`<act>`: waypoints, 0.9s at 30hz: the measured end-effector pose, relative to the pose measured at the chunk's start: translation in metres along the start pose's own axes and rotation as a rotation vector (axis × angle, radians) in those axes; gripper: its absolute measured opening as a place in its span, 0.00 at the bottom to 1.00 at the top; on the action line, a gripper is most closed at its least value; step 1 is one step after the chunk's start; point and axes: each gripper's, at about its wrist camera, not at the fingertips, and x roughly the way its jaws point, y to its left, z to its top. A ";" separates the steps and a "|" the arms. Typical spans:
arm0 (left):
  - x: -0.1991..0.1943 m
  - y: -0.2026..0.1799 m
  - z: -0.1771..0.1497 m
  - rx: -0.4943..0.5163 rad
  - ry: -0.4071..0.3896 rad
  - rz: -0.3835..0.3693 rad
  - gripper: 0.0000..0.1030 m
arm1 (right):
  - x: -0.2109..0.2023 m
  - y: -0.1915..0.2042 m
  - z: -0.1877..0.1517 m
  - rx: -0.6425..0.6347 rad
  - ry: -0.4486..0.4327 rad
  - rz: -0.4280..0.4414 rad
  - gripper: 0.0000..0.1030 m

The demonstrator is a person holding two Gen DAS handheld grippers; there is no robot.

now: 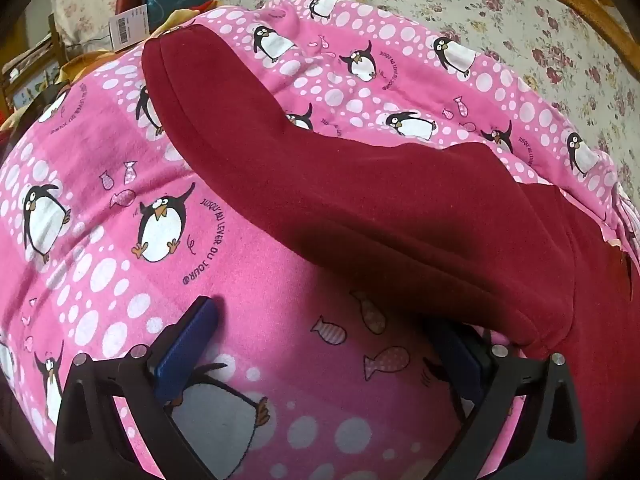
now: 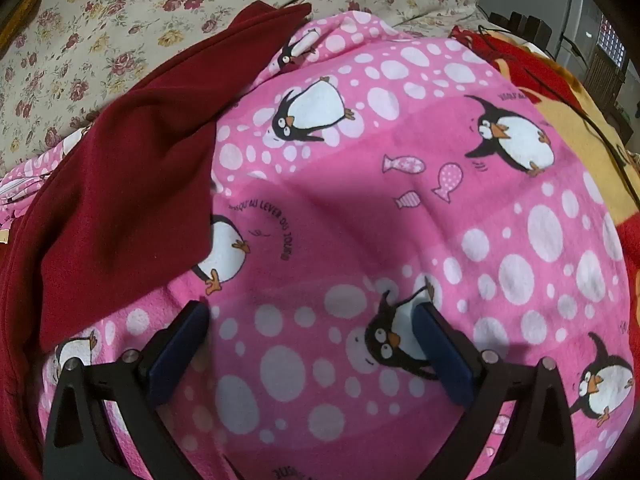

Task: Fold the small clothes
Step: 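Move both grippers over the dark red shirt to position above it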

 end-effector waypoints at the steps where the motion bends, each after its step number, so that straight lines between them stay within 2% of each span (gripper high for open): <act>1: 0.000 0.000 0.000 -0.001 -0.002 -0.001 0.84 | 0.000 0.000 0.000 0.000 0.000 0.000 1.00; 10: 0.000 0.000 0.000 0.001 0.000 0.001 0.84 | 0.000 0.000 0.000 0.000 -0.001 0.000 1.00; 16: -0.008 -0.002 -0.002 0.041 0.077 -0.032 0.84 | 0.000 0.001 0.000 0.001 -0.006 -0.004 1.00; 19: -0.024 -0.001 -0.009 0.049 0.069 -0.025 0.77 | -0.001 0.001 -0.001 0.003 -0.002 -0.002 1.00; 20: -0.031 0.000 -0.010 0.037 0.063 -0.018 0.72 | -0.002 0.003 -0.001 0.005 0.002 -0.004 1.00; 21: -0.036 -0.001 -0.012 0.029 0.054 -0.012 0.67 | -0.002 0.005 -0.001 0.008 0.008 -0.006 1.00; 23: -0.050 -0.004 -0.012 0.027 0.034 -0.025 0.64 | -0.002 0.004 0.002 0.015 0.039 0.005 1.00; 27: -0.084 -0.015 -0.017 0.060 -0.023 -0.062 0.64 | -0.024 0.007 0.002 0.053 0.145 0.063 1.00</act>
